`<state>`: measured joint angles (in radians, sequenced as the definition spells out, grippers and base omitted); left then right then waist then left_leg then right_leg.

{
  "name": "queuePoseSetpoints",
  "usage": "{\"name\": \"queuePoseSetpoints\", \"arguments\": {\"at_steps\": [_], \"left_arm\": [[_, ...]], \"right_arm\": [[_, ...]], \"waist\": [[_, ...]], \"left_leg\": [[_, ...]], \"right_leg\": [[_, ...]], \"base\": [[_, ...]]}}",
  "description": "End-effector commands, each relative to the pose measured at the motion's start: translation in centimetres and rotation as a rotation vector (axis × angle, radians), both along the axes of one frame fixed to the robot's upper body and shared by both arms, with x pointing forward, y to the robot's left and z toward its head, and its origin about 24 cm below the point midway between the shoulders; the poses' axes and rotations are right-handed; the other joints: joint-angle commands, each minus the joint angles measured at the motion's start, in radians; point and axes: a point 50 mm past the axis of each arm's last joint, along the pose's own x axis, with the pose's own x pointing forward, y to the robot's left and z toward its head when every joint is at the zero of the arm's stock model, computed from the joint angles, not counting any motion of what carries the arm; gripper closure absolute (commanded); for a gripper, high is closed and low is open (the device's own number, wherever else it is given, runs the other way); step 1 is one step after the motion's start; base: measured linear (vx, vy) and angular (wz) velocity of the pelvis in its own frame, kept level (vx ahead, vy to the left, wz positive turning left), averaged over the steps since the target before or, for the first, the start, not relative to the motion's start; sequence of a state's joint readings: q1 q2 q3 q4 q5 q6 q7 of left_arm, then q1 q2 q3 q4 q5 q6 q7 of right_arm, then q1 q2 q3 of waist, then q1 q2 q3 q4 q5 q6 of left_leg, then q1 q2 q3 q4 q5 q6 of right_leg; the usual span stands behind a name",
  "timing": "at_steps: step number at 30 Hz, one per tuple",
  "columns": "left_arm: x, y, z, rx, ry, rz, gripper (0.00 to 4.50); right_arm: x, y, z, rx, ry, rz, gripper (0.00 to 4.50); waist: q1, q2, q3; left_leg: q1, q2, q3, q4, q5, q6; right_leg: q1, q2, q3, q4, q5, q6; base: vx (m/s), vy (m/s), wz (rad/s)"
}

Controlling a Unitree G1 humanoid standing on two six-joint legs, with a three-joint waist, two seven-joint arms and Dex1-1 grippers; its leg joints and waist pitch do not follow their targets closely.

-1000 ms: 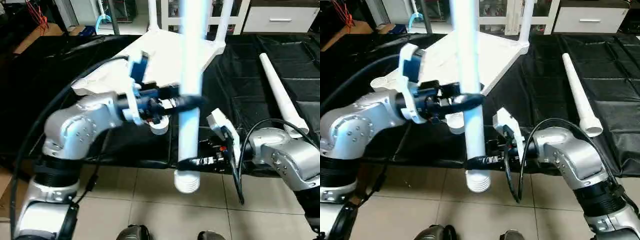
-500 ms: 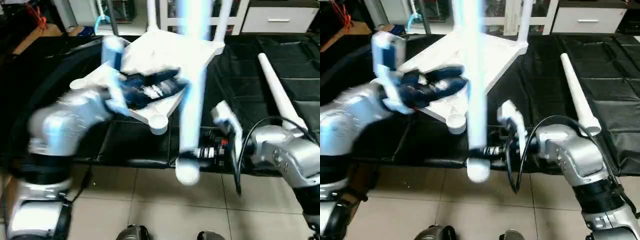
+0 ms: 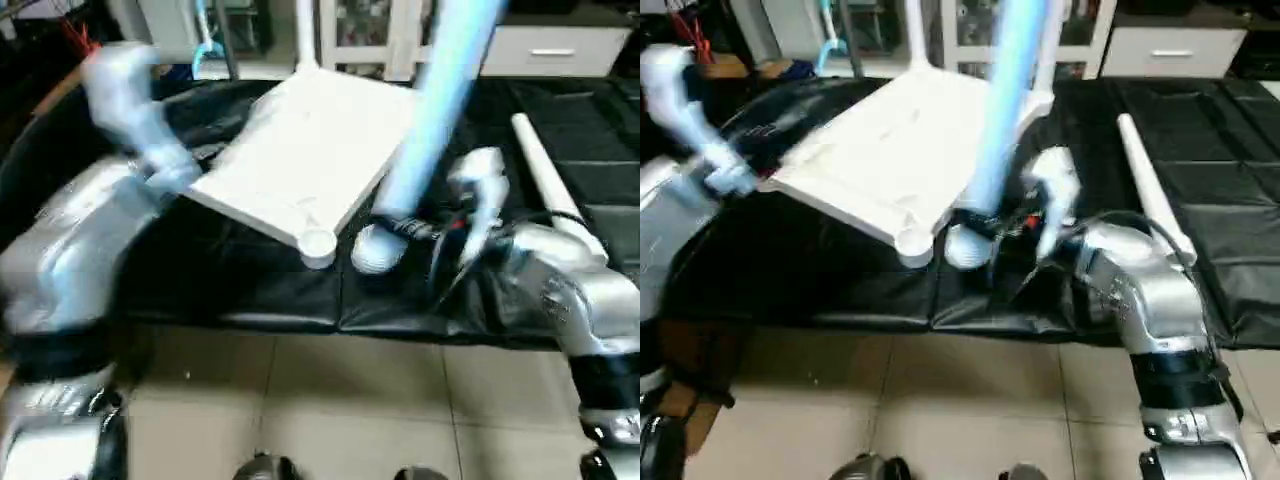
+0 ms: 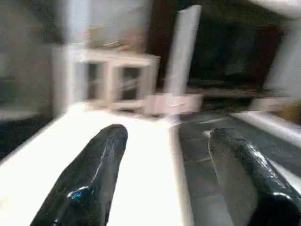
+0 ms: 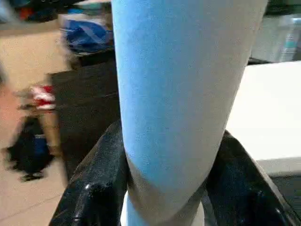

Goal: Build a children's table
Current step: Pick table leg

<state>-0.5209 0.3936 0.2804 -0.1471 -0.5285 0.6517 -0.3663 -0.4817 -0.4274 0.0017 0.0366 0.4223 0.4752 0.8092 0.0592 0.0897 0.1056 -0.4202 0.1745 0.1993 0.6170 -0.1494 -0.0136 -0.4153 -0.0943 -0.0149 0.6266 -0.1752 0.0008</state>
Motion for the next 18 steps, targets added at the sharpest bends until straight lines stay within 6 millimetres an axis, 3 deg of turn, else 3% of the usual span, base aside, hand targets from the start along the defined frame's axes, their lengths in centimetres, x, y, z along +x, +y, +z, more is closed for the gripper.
{"name": "queuePoseSetpoints", "arguments": {"at_steps": [1, 3, 4, 5, 6, 9, 11, 13, 15, 17, 18], "left_arm": [[-1.5, 0.7, -0.8, 0.076, 0.000, 0.151, 1.29], [-2.2, 0.4, -2.1, 0.061, 0.038, 0.185, 1.29], [-2.9, 0.1, -3.6, 0.051, 0.081, 0.229, 1.29], [-3.5, -0.3, -4.8, 0.061, 0.105, 0.253, 1.29], [-3.9, -0.5, -5.7, 0.084, 0.115, 0.269, 1.29], [-5.0, -1.6, -7.5, 0.094, 0.133, 0.299, 1.29], [-5.6, -2.6, -8.2, 0.097, 0.122, 0.320, 1.29], [-6.0, -3.4, -9.0, 0.148, 0.133, 0.328, 1.29], [-6.6, -4.0, -9.7, 0.215, 0.124, 0.336, 1.29], [-7.1, -4.3, -10.3, 0.188, 0.130, 0.343, 1.29], [-7.2, -4.4, -10.6, 0.165, 0.123, 0.349, 1.29]], "right_arm": [[-0.2, 0.1, 0.5, -0.053, -0.088, -0.126, 2.64], [-0.4, 0.3, 0.4, -0.045, -0.092, -0.166, 2.64], [-0.6, 0.5, 0.3, -0.037, -0.106, -0.192, 2.64], [-0.6, 0.7, 0.2, -0.045, -0.122, -0.236, 2.64], [-0.6, 0.8, 0.0, -0.061, -0.125, -0.275, 2.64], [-0.5, 1.0, -0.7, -0.112, -0.142, -0.378, 2.64], [-0.9, 1.0, -1.2, -0.074, -0.145, -0.413, 2.64], [-1.2, 0.8, -1.8, -0.040, -0.138, -0.459, 2.64], [-1.7, 0.6, -2.5, 0.001, -0.127, -0.512, 2.64], [-2.1, 0.7, -3.0, 0.067, -0.091, -0.530, 2.64], [-2.4, 0.7, -3.7, 0.038, -0.084, -0.542, 2.64]], "waist": [[-0.001, -0.018, -0.099], [-0.005, -0.016, -0.096], [-0.008, -0.017, -0.089], [-0.008, -0.017, -0.090], [-0.009, -0.024, -0.084], [-0.011, -0.023, -0.076], [-0.013, -0.024, -0.077], [-0.015, -0.030, -0.078], [-0.020, -0.029, -0.078], [-0.027, -0.023, -0.075], [-0.032, -0.026, -0.071]], "left_leg": [[0.039, 0.039, -0.027, -0.077, -0.256, -0.017], [0.039, 0.038, -0.027, -0.080, -0.275, -0.014], [0.040, 0.037, -0.027, -0.082, -0.311, -0.017], [0.041, 0.036, -0.028, -0.081, -0.323, -0.019], [0.041, 0.037, -0.028, -0.086, -0.352, -0.024], [0.046, 0.037, -0.033, -0.093, -0.412, -0.050], [0.052, 0.035, -0.035, -0.097, -0.443, -0.060], [0.045, 0.037, -0.037, -0.104, -0.446, -0.053], [0.045, 0.038, -0.041, -0.109, -0.466, -0.051], [0.042, 0.036, -0.043, -0.114, -0.490, -0.064], [0.042, 0.035, -0.044, -0.115, -0.518, -0.070]], "right_leg": [[0.031, -0.028, 0.011, -0.077, -0.260, -0.155], [0.030, -0.027, 0.010, -0.081, -0.286, -0.149], [0.023, -0.026, 0.012, -0.088, -0.320, -0.141], [0.024, -0.026, 0.011, -0.089, -0.330, -0.136], [0.019, -0.024, 0.011, -0.095, -0.363, -0.116], [0.009, -0.023, 0.012, -0.108, -0.446, -0.064], [0.007, -0.020, 0.011, -0.115, -0.450, -0.047], [0.013, -0.021, 0.010, -0.119, -0.434, -0.027], [0.012, -0.021, 0.008, -0.123, -0.451, -0.012], [0.013, -0.019, 0.005, -0.123, -0.449, -0.015], [0.010, -0.019, 0.005, -0.126, -0.456, -0.014]], "base": [[0.000, 0.000, 0.00], [0.000, 0.000, 0.00], [0.000, 0.000, 0.00], [0.000, 0.000, 0.00], [0.000, 0.000, 0.00], [0.000, 0.000, 0.00], [0.000, 0.000, 0.00], [0.000, 0.000, 0.00], [0.000, 0.000, 0.00], [0.000, 0.000, 0.00], [0.000, 0.000, 0.00]]}}
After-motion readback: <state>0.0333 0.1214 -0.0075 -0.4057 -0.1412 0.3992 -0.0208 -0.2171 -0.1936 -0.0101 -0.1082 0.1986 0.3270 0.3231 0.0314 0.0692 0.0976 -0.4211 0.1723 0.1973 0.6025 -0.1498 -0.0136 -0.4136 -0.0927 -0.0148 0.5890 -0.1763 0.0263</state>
